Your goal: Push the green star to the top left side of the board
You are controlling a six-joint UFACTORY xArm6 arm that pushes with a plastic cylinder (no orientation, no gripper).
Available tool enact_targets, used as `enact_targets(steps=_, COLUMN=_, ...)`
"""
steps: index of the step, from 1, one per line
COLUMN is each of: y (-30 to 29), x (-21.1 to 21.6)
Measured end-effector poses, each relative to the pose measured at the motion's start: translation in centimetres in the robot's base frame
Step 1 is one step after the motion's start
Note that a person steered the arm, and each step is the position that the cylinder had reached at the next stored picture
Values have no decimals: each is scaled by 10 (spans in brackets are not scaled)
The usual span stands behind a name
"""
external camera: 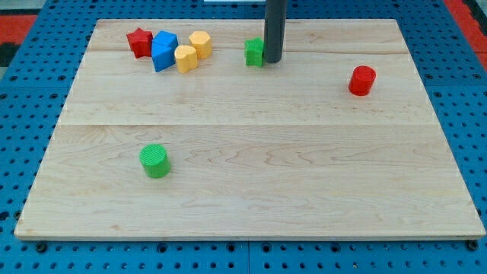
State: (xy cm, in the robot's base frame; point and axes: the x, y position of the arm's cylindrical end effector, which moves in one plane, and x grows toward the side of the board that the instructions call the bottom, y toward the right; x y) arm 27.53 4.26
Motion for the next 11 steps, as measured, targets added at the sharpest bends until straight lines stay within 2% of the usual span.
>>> enact_targets(steps=1, y=-11, x=-45)
enact_targets(steps=2, y=-7, x=-44)
enact_targets(steps=3, y=34, x=-15)
enact_targets(steps=4, y=-11, x=-4)
enact_targets(steps=5, y=-76, x=-36)
enact_targets(steps=6, y=-109, x=-63)
enact_targets(steps=7, y=-78, x=-70)
enact_targets(steps=8, y=-76, x=-83)
enact_targets(steps=9, y=-88, x=-83)
enact_targets(steps=11, y=-157, x=-78)
